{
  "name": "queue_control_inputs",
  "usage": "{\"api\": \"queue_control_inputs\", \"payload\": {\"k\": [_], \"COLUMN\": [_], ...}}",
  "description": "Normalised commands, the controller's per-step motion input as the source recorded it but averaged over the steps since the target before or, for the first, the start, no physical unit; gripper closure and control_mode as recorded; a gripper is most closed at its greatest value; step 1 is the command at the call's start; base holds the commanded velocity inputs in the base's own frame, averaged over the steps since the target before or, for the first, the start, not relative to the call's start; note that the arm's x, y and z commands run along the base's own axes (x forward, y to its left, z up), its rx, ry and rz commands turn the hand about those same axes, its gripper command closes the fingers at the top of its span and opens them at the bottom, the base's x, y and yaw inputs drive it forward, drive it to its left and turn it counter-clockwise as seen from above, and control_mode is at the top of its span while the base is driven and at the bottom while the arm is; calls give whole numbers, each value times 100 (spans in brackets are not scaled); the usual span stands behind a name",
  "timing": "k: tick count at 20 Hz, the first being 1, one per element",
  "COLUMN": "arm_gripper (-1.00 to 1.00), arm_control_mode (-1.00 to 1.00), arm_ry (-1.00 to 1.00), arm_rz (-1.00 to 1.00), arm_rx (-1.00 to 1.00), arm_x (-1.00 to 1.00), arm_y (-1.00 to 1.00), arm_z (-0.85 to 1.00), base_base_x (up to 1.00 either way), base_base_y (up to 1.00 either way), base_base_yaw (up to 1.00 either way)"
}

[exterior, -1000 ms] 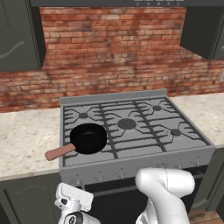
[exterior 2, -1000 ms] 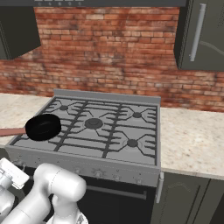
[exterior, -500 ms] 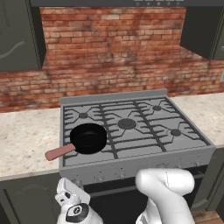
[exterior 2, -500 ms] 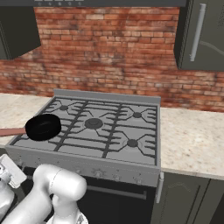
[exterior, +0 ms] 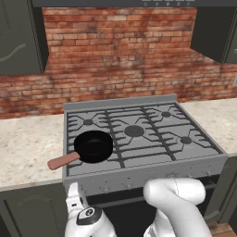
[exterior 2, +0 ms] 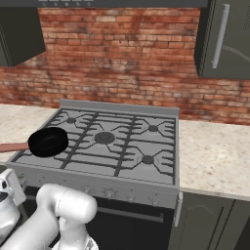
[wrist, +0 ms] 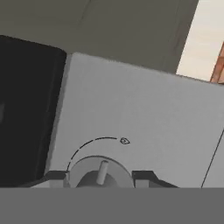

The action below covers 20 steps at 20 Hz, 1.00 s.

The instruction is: Turn off the front left burner of the stove.

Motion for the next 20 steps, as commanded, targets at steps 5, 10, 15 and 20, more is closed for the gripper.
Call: {"api": "queue_control_inputs", "payload": {"k": [5, 10, 15, 20], "arm_gripper": [100, 100, 100, 100], "arm_control_mode": [-100, -100, -100, -100], "arm_ry": [-12, -11, -13, -16], "arm_rz": [-28, -29, -30, -30], "arm_rx": [42, 44, 47, 48], "arm_x": [-23, -9, -11, -9], "arm_y": [11, 15, 8, 1], "arm_z": [0, 0, 0, 0], "base_base_x": [0, 0, 0, 0], "base_base_y": [0, 0, 0, 0], "base_base_yaw": [0, 0, 0, 0]}}
